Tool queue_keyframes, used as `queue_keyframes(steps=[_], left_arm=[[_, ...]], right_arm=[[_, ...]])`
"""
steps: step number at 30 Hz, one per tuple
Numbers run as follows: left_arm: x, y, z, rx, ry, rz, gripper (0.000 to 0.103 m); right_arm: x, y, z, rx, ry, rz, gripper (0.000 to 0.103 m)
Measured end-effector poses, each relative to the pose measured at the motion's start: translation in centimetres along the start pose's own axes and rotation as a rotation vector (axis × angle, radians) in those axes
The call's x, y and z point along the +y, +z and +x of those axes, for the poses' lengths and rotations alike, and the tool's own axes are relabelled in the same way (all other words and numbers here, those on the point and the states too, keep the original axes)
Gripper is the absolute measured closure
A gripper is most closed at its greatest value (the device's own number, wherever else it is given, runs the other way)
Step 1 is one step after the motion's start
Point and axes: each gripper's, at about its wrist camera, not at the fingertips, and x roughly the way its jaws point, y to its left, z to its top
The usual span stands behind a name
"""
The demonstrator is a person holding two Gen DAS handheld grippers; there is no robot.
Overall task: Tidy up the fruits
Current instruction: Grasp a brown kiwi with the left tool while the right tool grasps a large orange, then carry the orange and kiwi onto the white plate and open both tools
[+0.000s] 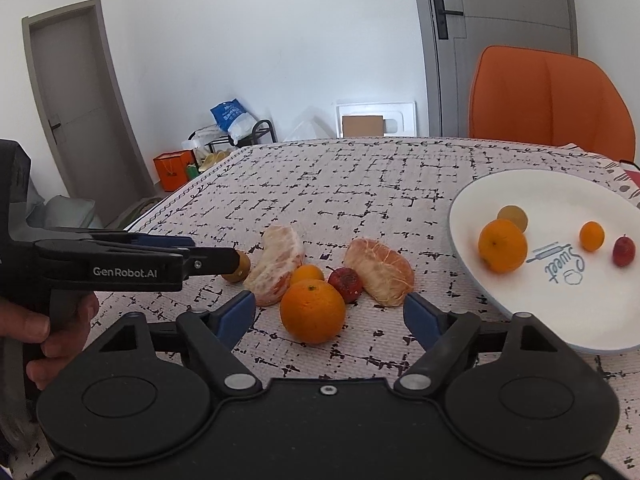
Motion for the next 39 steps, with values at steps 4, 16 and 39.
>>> queue_keyframes(steps=[4,16,39], left_arm=[[0.0,-0.2,0.6,0.006,-0.014,0.0,0.048],[-0.2,-0.2,0.0,-0.011,-0.052,0.013,0.08],[-6.7,1.7,-2.3,-0.068,-0.127,0.123,0.08]], right_arm=[[0.2,-0.2,0.6,0.014,0.002,-0.006,0.027],[0.8,-0.5,1.3,0.059,0.029,-0.033,0.066],[-2.4,-0.7,-5.0,-0.056,-0.052,0.022,0.066]])
